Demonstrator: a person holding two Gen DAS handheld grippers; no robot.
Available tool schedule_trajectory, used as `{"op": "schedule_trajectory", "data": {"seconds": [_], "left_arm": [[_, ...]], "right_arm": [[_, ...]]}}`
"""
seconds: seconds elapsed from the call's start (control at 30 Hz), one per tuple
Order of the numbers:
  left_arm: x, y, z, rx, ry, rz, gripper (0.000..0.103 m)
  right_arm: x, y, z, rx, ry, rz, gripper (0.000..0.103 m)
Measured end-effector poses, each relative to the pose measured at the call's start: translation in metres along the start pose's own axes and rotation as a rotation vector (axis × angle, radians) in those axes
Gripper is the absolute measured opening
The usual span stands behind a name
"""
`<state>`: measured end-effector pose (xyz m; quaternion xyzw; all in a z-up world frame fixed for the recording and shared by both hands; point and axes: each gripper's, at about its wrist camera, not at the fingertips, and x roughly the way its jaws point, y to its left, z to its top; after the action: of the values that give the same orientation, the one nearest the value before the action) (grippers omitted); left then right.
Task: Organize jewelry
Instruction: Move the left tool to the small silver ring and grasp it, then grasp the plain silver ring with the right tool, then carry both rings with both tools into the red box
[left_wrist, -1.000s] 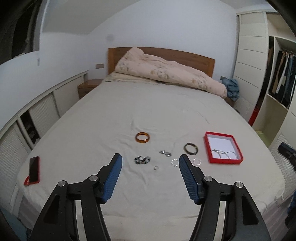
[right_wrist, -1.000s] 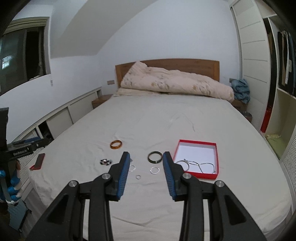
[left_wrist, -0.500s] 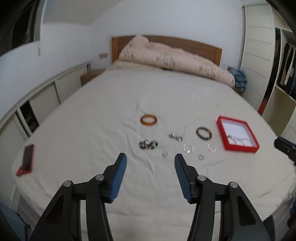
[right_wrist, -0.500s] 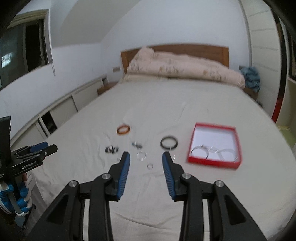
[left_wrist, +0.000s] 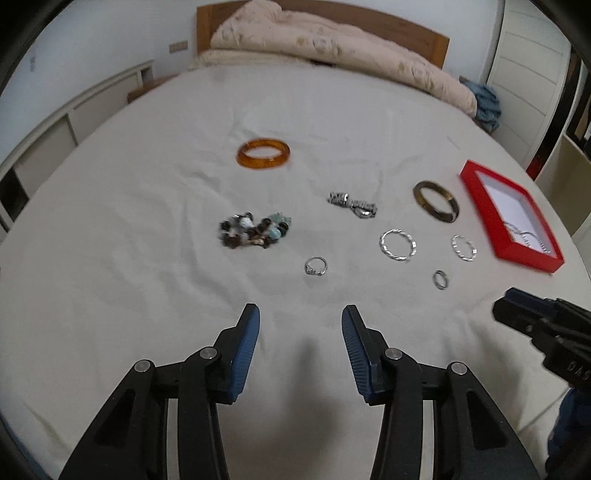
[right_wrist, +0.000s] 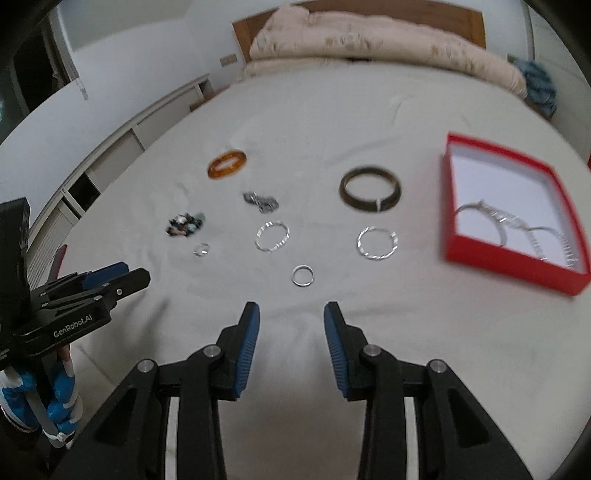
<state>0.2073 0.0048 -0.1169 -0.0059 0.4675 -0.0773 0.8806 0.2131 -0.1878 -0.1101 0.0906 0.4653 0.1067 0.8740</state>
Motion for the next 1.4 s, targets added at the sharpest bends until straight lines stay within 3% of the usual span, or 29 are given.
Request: {"op": "schedule_trajectory", "data": {"seconds": [0.23, 0.43, 0.63, 0.7, 0.77, 1.1, 1.4], "left_arm": [[0.043, -0.002, 0.013, -0.001, 0.041, -0.008, 0.045], [0.057, -0.004, 0.014, 0.005, 0.043, -0.001, 0.042], [0.061, -0.004, 0.016, 0.020, 0.033, 0.001, 0.027], [0.061, -0.005, 0.016, 0.025, 0.035, -0.007, 0.018], [0.061, -0.006, 0.017, 0.032, 0.036, -0.006, 0.018], [0.032, -0.011, 0.018, 0.037, 0.027, -0.012, 0.018], [-0.020, -0.038, 0.022, 0.067, -0.028, -0.046, 0.018]], "right_arm": [[0.055, -0.008, 0.007, 0.001, 0.048, 0.017, 0.034], [0.071, -0.007, 0.010, -0.033, 0.044, 0.008, 0.034], [0.078, -0.004, 0.015, -0.076, 0.044, -0.010, 0.019], [0.079, -0.003, 0.014, -0.089, 0.047, -0.012, 0.019], [0.079, -0.003, 0.013, -0.093, 0.052, -0.009, 0.019], [0.052, 0.000, 0.010, -0.067, 0.031, 0.012, 0.019], [-0.019, -0.003, 0.004, -0.045, -0.053, -0.008, 0.019]]}}
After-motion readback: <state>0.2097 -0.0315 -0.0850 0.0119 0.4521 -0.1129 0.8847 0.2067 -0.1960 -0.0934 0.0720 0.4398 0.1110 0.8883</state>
